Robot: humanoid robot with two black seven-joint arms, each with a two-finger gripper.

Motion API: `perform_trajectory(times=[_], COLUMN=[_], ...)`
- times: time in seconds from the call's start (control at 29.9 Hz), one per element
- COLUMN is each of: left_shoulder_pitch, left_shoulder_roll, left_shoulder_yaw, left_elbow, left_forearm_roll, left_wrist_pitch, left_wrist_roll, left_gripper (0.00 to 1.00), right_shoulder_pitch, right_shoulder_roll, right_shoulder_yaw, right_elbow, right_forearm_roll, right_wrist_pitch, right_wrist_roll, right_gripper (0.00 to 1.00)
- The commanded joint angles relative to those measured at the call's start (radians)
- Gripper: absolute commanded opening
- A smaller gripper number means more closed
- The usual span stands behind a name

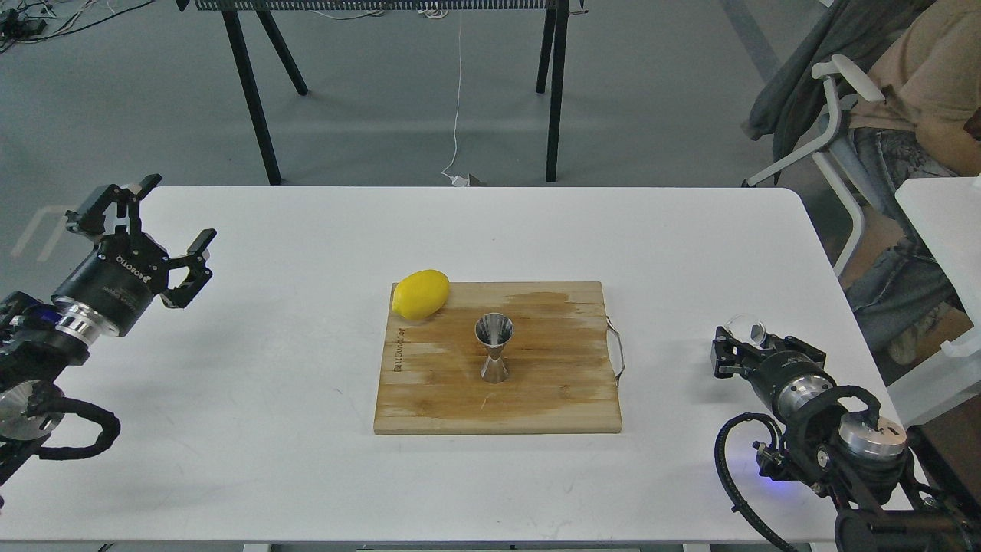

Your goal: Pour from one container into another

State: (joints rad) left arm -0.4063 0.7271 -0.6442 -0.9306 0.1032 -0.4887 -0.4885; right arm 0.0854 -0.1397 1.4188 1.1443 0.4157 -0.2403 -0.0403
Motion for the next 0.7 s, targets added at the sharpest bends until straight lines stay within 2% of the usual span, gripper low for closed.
perform_trajectory(times=[0.0, 0.4, 0.67], left_shoulder_pitch=[0.0, 0.0, 0.0], left_shoulder_roll=[0.0, 0.0, 0.0], left_shoulder_yaw=[0.0, 0.0, 0.0], left_elbow=[0.001, 0.001, 0.001], left_forearm_roll=[0.0, 0.0, 0.0], left_wrist_pitch=[0.0, 0.0, 0.0], left_wrist_roll=[0.0, 0.0, 0.0], left_gripper=[0.93, 0.93, 0.93], right_shoulder_pitch=[0.001, -0.003, -0.003], right_shoulder_roll=[0.0, -0.003, -0.003], right_shoulder_yaw=[-0.001, -0.029, -0.029], right_elbow=[0.0, 0.005, 0.005], right_forearm_roll=[0.0, -0.005, -0.005], right_wrist_pitch=[0.001, 0.004, 0.001], right_wrist_roll=[0.0, 0.002, 0.002], right_gripper=[0.45, 0.49, 0.6])
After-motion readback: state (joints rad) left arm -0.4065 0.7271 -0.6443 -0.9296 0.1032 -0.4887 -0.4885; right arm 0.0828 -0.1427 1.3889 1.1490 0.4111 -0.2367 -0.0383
